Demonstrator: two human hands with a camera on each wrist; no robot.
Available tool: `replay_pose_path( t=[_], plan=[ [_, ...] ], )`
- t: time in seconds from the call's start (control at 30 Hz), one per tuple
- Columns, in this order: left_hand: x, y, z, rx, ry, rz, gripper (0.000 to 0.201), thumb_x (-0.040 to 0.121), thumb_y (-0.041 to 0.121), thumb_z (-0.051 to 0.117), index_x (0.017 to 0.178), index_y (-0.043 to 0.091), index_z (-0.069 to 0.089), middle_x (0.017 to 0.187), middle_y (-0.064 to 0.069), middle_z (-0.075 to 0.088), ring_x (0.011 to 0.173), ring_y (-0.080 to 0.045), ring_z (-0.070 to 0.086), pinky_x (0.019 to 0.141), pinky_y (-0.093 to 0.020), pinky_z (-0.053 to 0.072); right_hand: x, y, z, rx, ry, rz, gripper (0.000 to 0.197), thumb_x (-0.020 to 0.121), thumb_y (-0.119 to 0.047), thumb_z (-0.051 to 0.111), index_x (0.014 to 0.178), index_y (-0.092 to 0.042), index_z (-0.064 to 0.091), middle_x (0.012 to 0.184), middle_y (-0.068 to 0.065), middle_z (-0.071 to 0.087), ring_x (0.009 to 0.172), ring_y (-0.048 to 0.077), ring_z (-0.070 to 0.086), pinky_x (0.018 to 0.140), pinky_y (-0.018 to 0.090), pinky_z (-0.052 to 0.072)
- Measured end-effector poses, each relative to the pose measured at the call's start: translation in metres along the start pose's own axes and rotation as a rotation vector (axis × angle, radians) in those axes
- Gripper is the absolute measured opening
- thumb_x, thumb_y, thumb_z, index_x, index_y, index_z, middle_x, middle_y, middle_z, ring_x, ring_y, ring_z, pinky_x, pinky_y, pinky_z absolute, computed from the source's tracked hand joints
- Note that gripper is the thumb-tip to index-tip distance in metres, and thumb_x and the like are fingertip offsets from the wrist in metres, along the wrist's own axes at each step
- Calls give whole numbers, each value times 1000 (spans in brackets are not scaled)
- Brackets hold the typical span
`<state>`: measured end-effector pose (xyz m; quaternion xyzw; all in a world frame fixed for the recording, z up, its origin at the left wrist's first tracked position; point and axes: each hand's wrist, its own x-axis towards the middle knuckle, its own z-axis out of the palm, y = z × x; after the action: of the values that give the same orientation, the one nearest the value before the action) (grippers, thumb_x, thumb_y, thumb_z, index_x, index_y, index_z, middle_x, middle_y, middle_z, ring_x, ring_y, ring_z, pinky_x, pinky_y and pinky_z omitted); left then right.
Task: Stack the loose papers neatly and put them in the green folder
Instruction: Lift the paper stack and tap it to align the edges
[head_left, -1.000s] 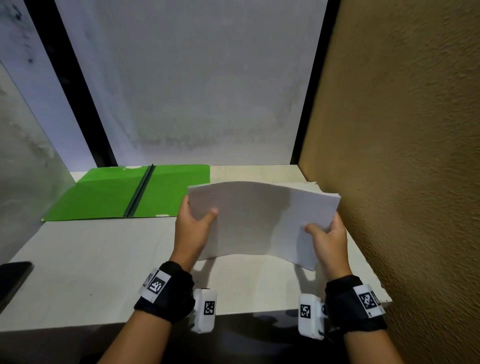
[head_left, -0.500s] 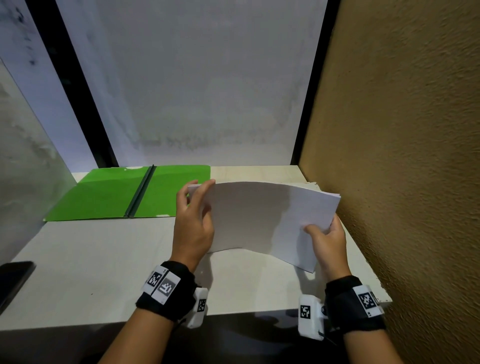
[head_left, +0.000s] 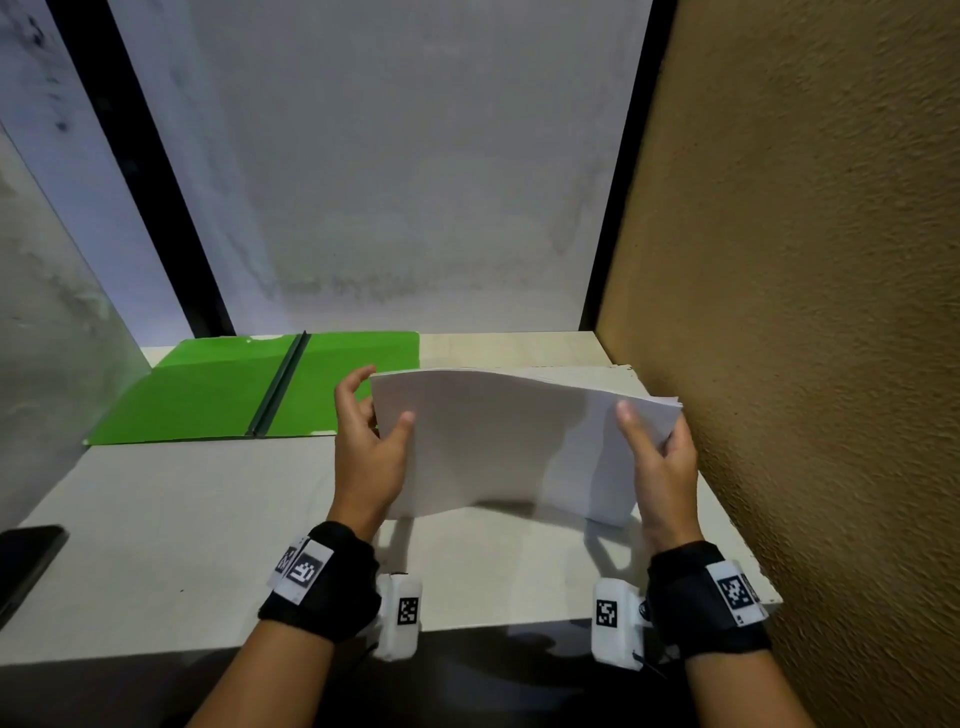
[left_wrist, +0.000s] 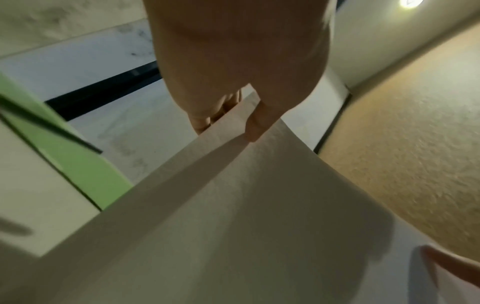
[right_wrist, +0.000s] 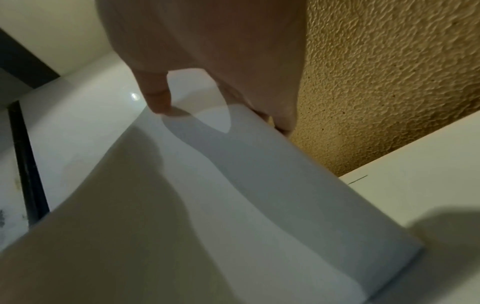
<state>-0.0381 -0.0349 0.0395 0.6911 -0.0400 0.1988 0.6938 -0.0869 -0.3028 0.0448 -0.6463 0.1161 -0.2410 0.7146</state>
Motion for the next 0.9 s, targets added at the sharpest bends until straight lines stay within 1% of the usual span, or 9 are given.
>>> replay_pose_path(
  t=[0.07, 0.2, 0.3, 0.47, 0.57, 0.67, 0.73, 0.8, 0.9],
  plan=[
    [2, -1, -1, -12, -13, -42, 39, 93, -5, 61, 123, 19, 53, 112, -5, 72, 96, -13, 69, 90, -33, 57, 5, -9, 4, 14, 37, -20, 35, 85, -57, 69, 101, -27, 62, 104, 2, 70, 95, 20, 66, 82, 39, 51],
    [3, -2, -1, -22, -42, -66, 32, 93, -3, 61, 115, 20, 62, 110, -1, 72, 98, -15, 67, 88, -33, 54, 12, -19, 11, 29, 98, -1, 22, 94, -39, 64, 82, -22, 56, 84, -2, 61, 81, 17, 56, 68, 31, 41],
    [5, -7, -3, -58, -63, -103, 35, 89, -3, 64, 119, 15, 61, 110, -4, 72, 98, -17, 66, 87, -35, 53, 14, -19, 14, 4, 127, 20, 22, 92, -40, 64, 80, -24, 57, 85, -1, 62, 84, 20, 57, 73, 32, 42],
    [5, -8, -6, -39, -87, -123, 37, 90, -7, 64, 115, 21, 63, 109, -1, 72, 98, -18, 67, 91, -43, 55, 7, -22, 12, -163, 121, -79, 58, 76, -74, 66, 120, -38, 52, 126, 3, 58, 120, 27, 58, 103, 53, 49],
    [5, 18, -5, 18, -95, 28, 40, 88, -8, 63, 106, 27, 65, 99, 9, 73, 89, -9, 65, 87, -38, 55, -2, -39, 13, -622, 108, -452, 92, 77, -64, 73, 151, -32, 29, 152, 2, 40, 144, 24, 35, 122, 55, 20],
    [6, 56, 0, 137, -136, 286, 27, 92, -2, 65, 100, 24, 65, 91, 14, 70, 82, -1, 62, 77, -27, 52, -6, -63, 26, -1014, -82, -648, 78, 81, -42, 72, 150, -31, 38, 154, -4, 42, 150, 19, 27, 121, 58, -4],
    [3, 82, 3, 247, -159, 451, 12, 93, -1, 65, 94, 12, 63, 86, 6, 64, 78, -11, 60, 72, -34, 49, -5, -76, 35, -1032, -191, -662, 69, 78, -26, 68, 143, -32, 46, 137, -9, 57, 138, 14, 44, 123, 54, 3],
    [1, 104, 6, 340, -179, 578, 15, 89, -6, 66, 89, 9, 62, 84, 5, 63, 79, -21, 59, 73, -42, 47, 0, -89, 42, -953, -301, -640, 62, 71, -19, 63, 131, -33, 55, 115, -10, 69, 115, 16, 59, 115, 40, 29],
    [-2, 120, 12, 529, -106, 718, 27, 78, -7, 71, 91, 15, 65, 94, 8, 64, 96, -23, 59, 86, -49, 42, 9, -96, 49, -759, -472, -576, 25, 73, -13, 58, 91, -25, 69, 83, -3, 71, 79, 21, 64, 69, 34, 52]
  ],
)
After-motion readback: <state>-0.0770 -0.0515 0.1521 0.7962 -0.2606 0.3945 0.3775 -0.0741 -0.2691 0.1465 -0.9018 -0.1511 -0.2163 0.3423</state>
